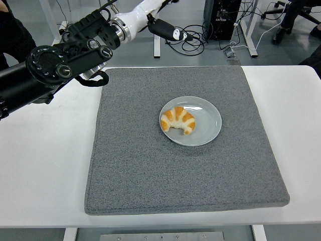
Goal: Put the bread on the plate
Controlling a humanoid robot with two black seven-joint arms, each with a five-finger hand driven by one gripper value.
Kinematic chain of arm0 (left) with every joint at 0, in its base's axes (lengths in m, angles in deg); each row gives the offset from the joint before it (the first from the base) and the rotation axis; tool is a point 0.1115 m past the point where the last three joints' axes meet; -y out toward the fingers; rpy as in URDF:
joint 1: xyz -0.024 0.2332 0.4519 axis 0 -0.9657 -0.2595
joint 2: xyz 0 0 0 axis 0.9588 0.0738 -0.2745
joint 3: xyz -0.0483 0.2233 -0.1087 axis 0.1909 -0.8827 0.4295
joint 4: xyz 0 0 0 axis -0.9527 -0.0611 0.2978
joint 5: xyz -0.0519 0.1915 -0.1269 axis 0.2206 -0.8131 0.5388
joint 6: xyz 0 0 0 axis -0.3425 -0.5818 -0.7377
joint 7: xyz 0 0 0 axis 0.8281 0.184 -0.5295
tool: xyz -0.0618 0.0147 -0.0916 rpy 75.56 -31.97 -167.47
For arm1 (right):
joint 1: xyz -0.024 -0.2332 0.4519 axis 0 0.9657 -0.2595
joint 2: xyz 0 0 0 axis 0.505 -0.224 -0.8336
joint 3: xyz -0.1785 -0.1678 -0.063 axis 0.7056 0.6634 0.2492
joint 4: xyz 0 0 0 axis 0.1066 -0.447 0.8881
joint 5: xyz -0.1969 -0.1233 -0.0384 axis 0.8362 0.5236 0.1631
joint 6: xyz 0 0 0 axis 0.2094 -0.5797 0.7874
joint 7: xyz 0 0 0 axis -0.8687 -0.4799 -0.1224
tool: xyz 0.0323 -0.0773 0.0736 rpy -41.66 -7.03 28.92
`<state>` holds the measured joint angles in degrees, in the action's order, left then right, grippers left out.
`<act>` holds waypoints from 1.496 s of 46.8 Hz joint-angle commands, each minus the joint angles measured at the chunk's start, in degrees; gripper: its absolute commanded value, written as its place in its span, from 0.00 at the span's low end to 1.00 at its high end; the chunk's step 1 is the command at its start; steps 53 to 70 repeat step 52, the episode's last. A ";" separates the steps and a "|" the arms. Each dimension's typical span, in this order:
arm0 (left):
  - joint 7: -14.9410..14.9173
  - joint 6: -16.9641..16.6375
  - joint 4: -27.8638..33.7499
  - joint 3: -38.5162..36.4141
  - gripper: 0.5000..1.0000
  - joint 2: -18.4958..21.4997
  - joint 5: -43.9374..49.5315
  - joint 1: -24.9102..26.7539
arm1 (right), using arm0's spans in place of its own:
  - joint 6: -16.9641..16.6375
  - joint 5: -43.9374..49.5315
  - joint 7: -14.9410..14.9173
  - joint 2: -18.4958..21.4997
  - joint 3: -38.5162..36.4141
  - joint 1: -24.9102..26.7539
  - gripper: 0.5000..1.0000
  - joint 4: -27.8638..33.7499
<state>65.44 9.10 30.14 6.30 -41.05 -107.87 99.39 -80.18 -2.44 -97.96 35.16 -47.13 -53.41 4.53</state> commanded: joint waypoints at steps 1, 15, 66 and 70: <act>-0.03 2.69 -5.49 5.01 0.96 -1.75 6.86 -2.37 | -0.03 0.00 0.00 0.00 0.06 -0.02 1.00 -0.39; -0.83 7.44 -17.99 13.10 0.96 -6.76 23.14 -9.66 | -0.03 0.09 0.00 0.00 -0.02 0.06 1.00 -0.21; -3.02 11.22 -18.43 29.98 0.96 -6.76 30.26 -20.30 | 0.58 0.00 -0.09 0.00 -0.03 0.77 1.00 0.40; -3.02 11.22 -18.43 29.98 0.96 -6.76 30.26 -20.30 | 0.58 0.00 -0.09 0.00 -0.03 0.77 1.00 0.40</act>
